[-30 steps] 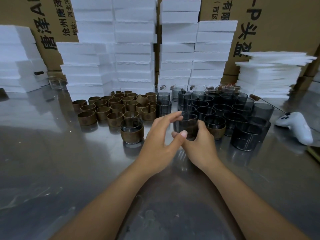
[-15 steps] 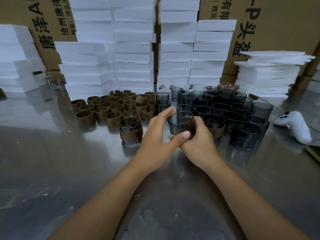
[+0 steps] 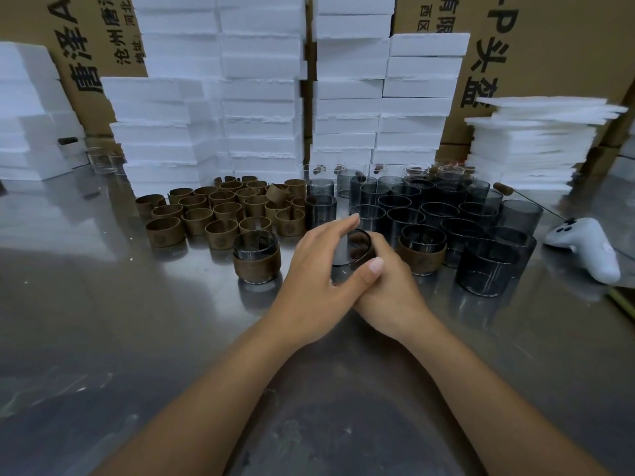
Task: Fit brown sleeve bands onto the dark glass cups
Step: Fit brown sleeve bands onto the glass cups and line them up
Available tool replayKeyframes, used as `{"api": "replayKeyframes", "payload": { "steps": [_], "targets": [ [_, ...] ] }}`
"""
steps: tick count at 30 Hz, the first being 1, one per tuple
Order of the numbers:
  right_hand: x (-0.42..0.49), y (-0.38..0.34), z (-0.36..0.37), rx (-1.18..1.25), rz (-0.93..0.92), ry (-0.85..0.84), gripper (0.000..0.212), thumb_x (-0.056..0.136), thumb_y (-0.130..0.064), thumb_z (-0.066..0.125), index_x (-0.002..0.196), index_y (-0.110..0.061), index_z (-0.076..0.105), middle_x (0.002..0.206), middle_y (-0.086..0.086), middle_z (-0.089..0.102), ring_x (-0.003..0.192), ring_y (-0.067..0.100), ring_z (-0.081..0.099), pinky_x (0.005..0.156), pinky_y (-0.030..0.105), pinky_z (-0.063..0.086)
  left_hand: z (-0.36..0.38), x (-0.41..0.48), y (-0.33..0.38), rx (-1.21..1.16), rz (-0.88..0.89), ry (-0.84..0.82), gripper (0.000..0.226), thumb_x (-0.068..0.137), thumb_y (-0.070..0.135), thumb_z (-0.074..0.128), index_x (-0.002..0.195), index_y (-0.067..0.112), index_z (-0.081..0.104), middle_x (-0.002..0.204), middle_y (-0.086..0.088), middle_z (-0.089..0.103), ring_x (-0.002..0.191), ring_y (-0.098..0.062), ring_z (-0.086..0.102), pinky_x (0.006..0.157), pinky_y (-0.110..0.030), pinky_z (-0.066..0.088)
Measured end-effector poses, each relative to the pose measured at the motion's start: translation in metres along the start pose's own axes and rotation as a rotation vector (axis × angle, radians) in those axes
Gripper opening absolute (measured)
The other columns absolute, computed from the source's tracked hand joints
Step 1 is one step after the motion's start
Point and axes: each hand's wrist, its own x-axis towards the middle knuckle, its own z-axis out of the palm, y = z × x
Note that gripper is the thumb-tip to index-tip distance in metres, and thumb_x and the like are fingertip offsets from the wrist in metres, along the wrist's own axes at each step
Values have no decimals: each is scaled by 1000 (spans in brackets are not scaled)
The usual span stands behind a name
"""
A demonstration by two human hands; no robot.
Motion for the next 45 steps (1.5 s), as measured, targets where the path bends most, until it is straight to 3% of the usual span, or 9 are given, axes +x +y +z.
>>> {"api": "replayKeyframes", "payload": {
  "steps": [6, 10, 14, 17, 21, 26, 30, 35, 45],
  "targets": [
    [1, 2, 0, -105, 0, -7, 49, 78, -13, 70, 121, -21, 49, 89, -16, 58, 81, -4, 56, 62, 4, 42, 1, -2, 3, 27, 67, -42, 59, 85, 58, 41, 138, 32, 43, 138, 13, 45, 133, 0, 33, 110, -24, 29],
    [3, 4, 0, -130, 39, -11, 44, 78, -15, 68, 115, -25, 47, 89, -11, 59, 77, 3, 57, 56, 7, 41, 1, -2, 5, -8, 95, -7, 51, 86, 52, 43, 131, 29, 51, 126, 9, 53, 123, -1, 44, 106, -26, 36],
    [4, 3, 0, -80, 88, -1, 44, 79, -16, 71, 116, -25, 48, 92, -17, 56, 76, -8, 54, 57, 0, 38, 1, -3, 7, -22, 106, 24, 44, 87, 48, 44, 125, 29, 57, 118, 8, 58, 119, -5, 48, 103, -33, 40],
    [6, 5, -3, -48, 133, 29, 36, 80, -16, 71, 106, -25, 48, 89, -14, 56, 75, -2, 54, 54, 4, 40, 2, -3, 7, -32, 128, 49, 40, 88, 44, 46, 121, 27, 60, 112, 13, 61, 117, -8, 50, 100, -37, 42],
    [7, 6, -5, 10, 168, 99, 32, 77, -16, 72, 99, -24, 52, 85, -13, 59, 70, -4, 56, 53, 5, 40, 1, -2, 5, -23, 102, 59, 34, 88, 47, 43, 117, 35, 58, 110, 16, 61, 116, -6, 49, 100, -37, 42],
    [8, 5, -7, 92, 193, 147, 33, 70, -24, 77, 92, -27, 53, 83, -14, 62, 62, -21, 54, 50, 1, 37, -1, -1, 2, 5, 68, 89, 39, 88, 49, 38, 112, 31, 63, 112, 8, 61, 114, -8, 50, 98, -32, 41],
    [9, 4, -7, 131, 207, 175, 34, 71, -21, 79, 93, -30, 54, 85, -12, 65, 68, -14, 59, 54, 3, 42, -2, 0, 2, 29, 67, 135, 40, 89, 48, 36, 109, 29, 64, 109, 8, 61, 112, -7, 50, 98, -29, 39],
    [9, 3, -7, 192, 224, 190, 37, 72, -17, 80, 100, -26, 57, 90, -8, 69, 84, 7, 66, 76, 24, 53, -3, 0, 0, 61, 72, 162, 39, 90, 45, 34, 113, 29, 62, 112, 14, 57, 114, -4, 47, 100, -35, 39],
    [9, 2, -7, 263, 213, 174, 40, 69, -23, 81, 98, -32, 54, 95, -10, 68, 92, 7, 66, 89, 35, 55, -3, 1, -5, 75, 13, 80, 41, 93, 41, 37, 130, 30, 50, 128, 15, 50, 126, -2, 38, 108, -33, 33]
  ]
}}
